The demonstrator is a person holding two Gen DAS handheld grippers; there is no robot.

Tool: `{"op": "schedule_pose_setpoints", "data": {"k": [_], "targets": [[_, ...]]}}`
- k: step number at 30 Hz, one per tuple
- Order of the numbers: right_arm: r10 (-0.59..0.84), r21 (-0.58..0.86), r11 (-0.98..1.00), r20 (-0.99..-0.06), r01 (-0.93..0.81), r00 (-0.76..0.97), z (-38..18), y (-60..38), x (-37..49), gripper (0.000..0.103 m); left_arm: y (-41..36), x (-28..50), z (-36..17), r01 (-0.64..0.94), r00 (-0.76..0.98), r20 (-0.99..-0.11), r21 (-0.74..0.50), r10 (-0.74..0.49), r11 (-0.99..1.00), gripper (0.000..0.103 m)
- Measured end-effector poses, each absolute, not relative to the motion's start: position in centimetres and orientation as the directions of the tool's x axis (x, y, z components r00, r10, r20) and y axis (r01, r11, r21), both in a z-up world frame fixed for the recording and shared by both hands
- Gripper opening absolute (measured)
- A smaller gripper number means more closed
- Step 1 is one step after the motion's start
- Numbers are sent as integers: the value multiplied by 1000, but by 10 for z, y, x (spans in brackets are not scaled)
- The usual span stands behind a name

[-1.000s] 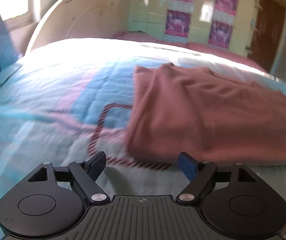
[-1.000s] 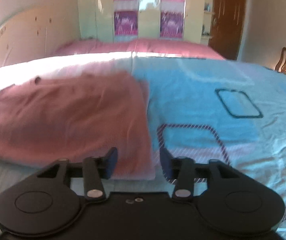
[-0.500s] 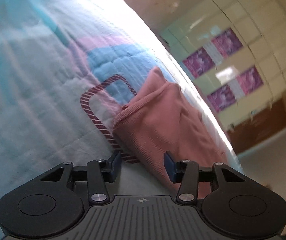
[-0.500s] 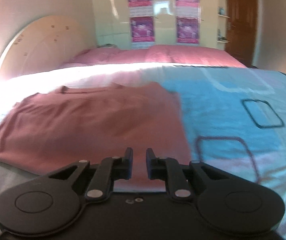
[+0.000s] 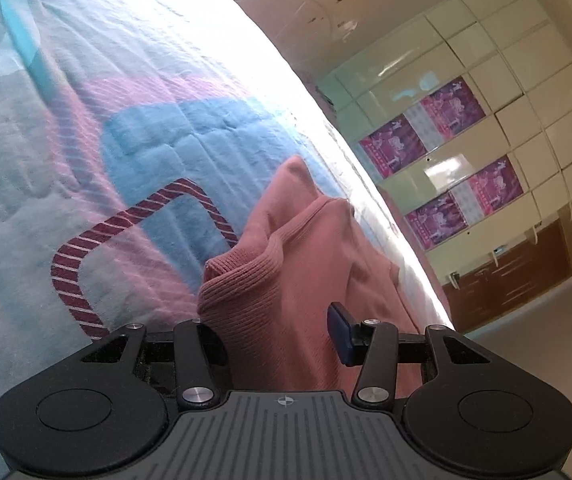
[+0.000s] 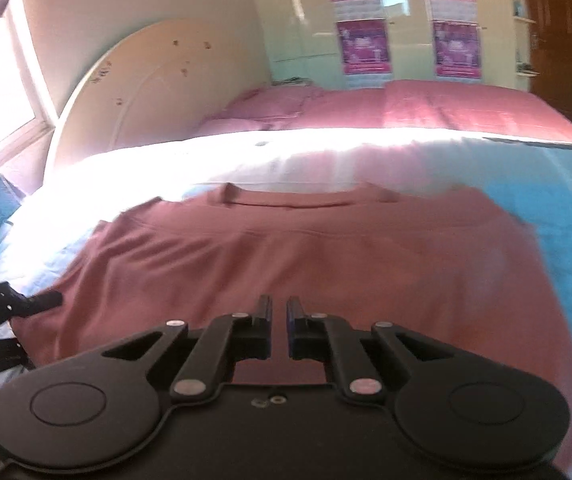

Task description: Fold small clothes

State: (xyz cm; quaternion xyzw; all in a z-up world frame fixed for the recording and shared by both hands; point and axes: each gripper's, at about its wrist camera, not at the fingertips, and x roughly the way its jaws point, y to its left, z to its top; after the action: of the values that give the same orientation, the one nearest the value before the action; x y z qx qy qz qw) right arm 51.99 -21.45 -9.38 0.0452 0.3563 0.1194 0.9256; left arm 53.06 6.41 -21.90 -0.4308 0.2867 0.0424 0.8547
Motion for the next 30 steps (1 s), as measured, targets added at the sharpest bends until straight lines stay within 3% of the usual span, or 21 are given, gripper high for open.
{"op": "schedule_pose_setpoints", "data": {"k": [1, 3, 7, 10, 14, 18, 26, 30], "targets": [[263, 173, 965, -654, -199, 709, -98, -210, 525, 7, 64, 531, -219, -325, 832, -528, -712, -170, 623, 41], [278, 176, 960, -666, -216, 692, -106, -203, 532, 7, 67, 526, -219, -353, 824, -544, -712, -158, 607, 17], [307, 187, 951, -666, -246, 680, -112, -197, 533, 7, 72, 506, -221, -353, 844, -517, -736, -144, 577, 17], [260, 146, 963, -722, -226, 641, -126, -192, 539, 0, 76, 504, -227, -359, 837, -525, -737, -151, 573, 20], [267, 143, 961, -689, -235, 674, -114, -186, 533, 4, 80, 506, -228, -346, 834, -525, -736, -168, 582, 20], [206, 96, 974, -747, -204, 632, -126, -178, 539, 0, 79, 507, -229, -341, 837, -520, -739, -171, 582, 8], [175, 85, 982, -740, -168, 650, -130, -175, 535, 0, 89, 507, -235, -314, 843, -495, -771, -211, 554, 8], [168, 92, 984, -745, -151, 646, -130, -175, 539, 0, 81, 504, -211, -234, 862, -445, -775, -243, 586, 8]]}}
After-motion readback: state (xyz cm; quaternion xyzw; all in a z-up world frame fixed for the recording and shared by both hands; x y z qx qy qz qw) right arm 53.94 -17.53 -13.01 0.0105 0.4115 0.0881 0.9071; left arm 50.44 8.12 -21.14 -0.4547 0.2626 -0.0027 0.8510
